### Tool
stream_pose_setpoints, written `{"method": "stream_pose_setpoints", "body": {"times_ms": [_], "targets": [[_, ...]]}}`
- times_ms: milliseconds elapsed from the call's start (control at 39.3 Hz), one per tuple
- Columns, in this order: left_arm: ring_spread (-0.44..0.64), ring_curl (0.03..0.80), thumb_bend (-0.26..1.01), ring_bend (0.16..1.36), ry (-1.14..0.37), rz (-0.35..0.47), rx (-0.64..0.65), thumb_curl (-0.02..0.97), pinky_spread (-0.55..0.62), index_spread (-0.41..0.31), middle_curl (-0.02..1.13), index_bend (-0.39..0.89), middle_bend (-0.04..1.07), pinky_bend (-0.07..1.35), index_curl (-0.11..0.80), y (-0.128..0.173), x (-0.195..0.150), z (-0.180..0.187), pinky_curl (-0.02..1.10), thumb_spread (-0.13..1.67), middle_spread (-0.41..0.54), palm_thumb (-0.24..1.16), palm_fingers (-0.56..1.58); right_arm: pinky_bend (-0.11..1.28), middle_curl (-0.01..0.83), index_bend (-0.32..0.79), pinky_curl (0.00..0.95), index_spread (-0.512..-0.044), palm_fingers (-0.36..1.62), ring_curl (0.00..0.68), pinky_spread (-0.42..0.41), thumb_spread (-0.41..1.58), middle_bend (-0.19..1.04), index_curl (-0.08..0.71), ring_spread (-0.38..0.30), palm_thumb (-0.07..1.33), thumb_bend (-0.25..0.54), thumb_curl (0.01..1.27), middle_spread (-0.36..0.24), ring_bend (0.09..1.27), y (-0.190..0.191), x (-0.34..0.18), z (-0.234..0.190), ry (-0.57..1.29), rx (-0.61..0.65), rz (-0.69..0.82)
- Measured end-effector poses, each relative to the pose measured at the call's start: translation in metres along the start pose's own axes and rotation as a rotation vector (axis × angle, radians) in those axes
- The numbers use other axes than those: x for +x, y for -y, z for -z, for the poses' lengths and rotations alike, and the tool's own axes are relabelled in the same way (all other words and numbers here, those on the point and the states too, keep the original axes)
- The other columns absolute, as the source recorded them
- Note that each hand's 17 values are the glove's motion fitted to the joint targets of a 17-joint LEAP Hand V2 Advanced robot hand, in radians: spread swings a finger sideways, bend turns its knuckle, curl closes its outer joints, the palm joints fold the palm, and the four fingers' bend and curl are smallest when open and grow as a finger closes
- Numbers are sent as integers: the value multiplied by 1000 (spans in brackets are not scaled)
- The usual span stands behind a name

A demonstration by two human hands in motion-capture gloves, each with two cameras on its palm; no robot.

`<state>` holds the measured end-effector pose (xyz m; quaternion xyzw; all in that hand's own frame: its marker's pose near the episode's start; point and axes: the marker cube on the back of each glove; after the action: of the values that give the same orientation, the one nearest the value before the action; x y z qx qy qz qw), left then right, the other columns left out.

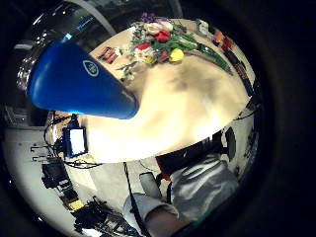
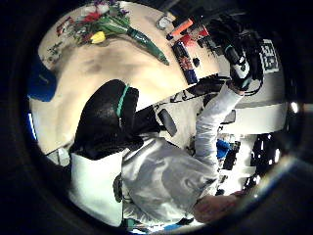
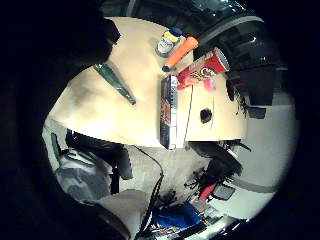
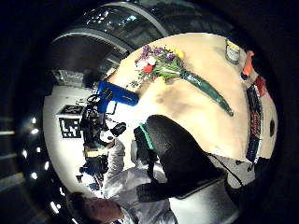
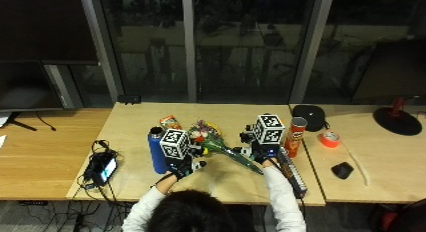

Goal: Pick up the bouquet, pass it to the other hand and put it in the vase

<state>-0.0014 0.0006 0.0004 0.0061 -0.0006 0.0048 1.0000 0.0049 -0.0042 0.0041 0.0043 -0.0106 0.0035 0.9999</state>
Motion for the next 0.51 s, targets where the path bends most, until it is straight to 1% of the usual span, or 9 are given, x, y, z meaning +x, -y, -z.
{"method": "stream_pose_setpoints", "body": {"times_ms": [25,76,127,204,280,306,331,357,509], "targets": [[179,50,188,344,-1,-1,2,75,196,5,42,267,197,221,71,0,0,0,41,436,116,304,329,492,65,-71,110,-141,569,123,108,423,248,-30,20,243,140,61,16,557,0,1,-1,3,2,-1],[232,81,187,365,-3,-1,9,95,249,12,74,258,192,220,98,-1,-1,0,69,574,146,320,314,534,98,-58,164,-176,529,180,135,555,265,-8,25,260,139,79,16,616,2,3,-2,12,7,-4],[274,103,184,380,-3,-1,12,114,290,18,98,251,188,218,122,-4,-2,1,92,684,169,332,302,565,127,-38,205,-202,495,224,156,660,284,1,29,271,132,95,18,656,4,4,-4,17,9,-7],[323,123,172,393,0,11,2,138,336,25,125,239,185,215,152,-8,-7,2,116,808,194,344,287,607,165,-25,243,-223,465,262,177,777,316,-4,26,290,121,118,20,693,9,5,-6,15,4,-17],[358,135,157,398,12,30,-8,160,366,29,143,229,181,218,179,-14,-12,3,137,897,219,352,282,628,193,-3,266,-229,441,283,189,865,336,-3,26,306,110,140,22,716,16,6,-4,7,-7,-33],[367,139,151,399,16,34,-8,167,374,30,148,226,180,218,187,-16,-13,4,143,920,224,354,280,620,200,43,268,-222,456,285,194,886,335,9,26,312,106,148,25,714,19,6,-3,8,-10,-40],[376,142,145,401,19,38,-6,173,382,30,153,224,179,217,195,-17,-15,4,149,941,229,356,278,620,206,50,271,-222,454,287,198,905,335,12,27,318,101,154,26,715,22,8,-2,9,-11,-48],[382,147,139,405,19,40,-2,180,388,31,158,218,180,215,202,-18,-16,5,154,960,234,358,277,622,211,86,275,-213,468,286,201,923,327,26,27,321,95,160,27,706,27,10,-1,11,-12,-57],[421,162,103,419,6,29,4,213,407,34,185,196,181,204,243,-23,-16,4,182,1037,256,369,272,647,235,83,296,-203,496,300,208,995,293,54,20,352,67,197,30,714,52,23,-2,30,-30,-131]]}}
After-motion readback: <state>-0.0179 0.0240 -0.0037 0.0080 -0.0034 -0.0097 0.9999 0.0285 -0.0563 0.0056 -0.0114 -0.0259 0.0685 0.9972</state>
